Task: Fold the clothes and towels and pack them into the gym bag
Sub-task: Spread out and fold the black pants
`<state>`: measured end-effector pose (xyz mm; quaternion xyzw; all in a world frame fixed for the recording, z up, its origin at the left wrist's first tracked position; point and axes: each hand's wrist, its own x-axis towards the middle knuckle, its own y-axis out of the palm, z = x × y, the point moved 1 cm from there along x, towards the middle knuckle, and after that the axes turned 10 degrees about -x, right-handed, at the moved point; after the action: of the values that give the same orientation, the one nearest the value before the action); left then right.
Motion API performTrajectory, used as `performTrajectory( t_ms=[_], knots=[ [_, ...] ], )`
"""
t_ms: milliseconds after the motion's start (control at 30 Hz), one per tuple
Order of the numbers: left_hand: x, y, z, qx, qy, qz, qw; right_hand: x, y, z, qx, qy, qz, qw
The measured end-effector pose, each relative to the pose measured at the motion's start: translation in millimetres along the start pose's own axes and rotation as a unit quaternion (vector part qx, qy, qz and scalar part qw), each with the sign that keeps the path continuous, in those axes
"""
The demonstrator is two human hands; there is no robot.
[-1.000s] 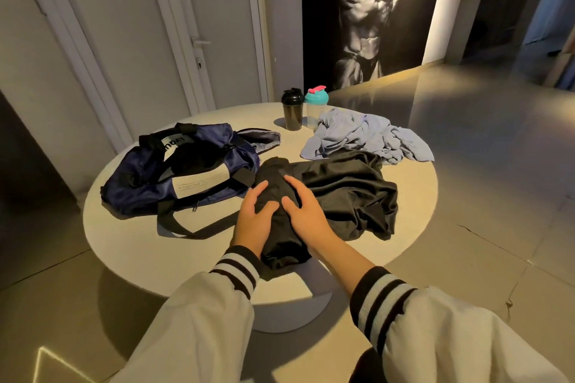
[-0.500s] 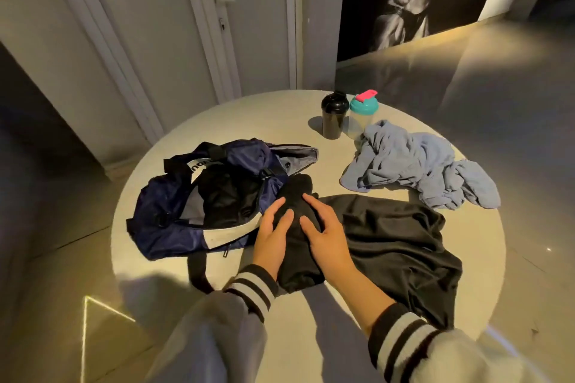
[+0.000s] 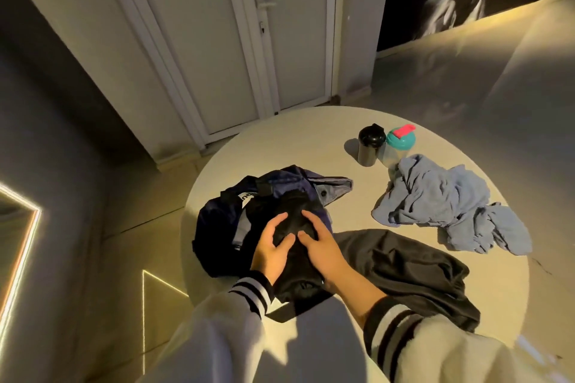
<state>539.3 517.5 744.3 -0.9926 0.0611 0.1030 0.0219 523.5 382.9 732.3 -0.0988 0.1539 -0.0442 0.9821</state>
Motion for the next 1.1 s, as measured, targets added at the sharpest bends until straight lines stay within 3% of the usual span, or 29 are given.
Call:
performTrajectory(
  t_ms=[200, 300, 467, 667, 733, 833, 967, 1100],
  knots=[
    [43.4, -60.2, 25.3, 0.093, -0.044, 0.047, 0.994, 36.3, 53.0, 0.1, -0.010, 0.032, -0.014, 0.999],
    [73.6, -91.7, 39.2, 0.176, -0.026, 0.047, 0.983, 59.1, 79.4, 1.5, -0.007, 0.036, -0.041, 0.998],
    [130.1, -140.2, 62.7, 0.366, 0.003, -0.028, 0.930, 97.7, 123.8, -2.8, 0.025, 0.063, -0.062, 0.996],
    [169.7, -167.3, 93.4, 0.472, -0.076, 0.078, 0.875, 110.7, 148.3, -41.0, -0.066, 0.206, -0.061, 0.974],
    [177.2, -171.7, 92.4, 0.462, -0.068, 0.064, 0.882, 110.3, 151.4, -41.0, -0.121, 0.220, -0.075, 0.965],
    [181.5, -178.2, 85.5, 0.334, -0.056, 0.020, 0.941, 118.5, 158.0, -34.7, -0.172, 0.221, -0.073, 0.957],
    [174.2, -194.3, 77.6, 0.216, -0.049, -0.026, 0.975, 140.8, 163.6, -15.7, -0.142, 0.219, -0.077, 0.962],
    [167.2, -207.4, 69.8, 0.155, -0.027, -0.025, 0.987, 175.5, 175.0, 15.3, -0.077, 0.146, -0.038, 0.986]
  ],
)
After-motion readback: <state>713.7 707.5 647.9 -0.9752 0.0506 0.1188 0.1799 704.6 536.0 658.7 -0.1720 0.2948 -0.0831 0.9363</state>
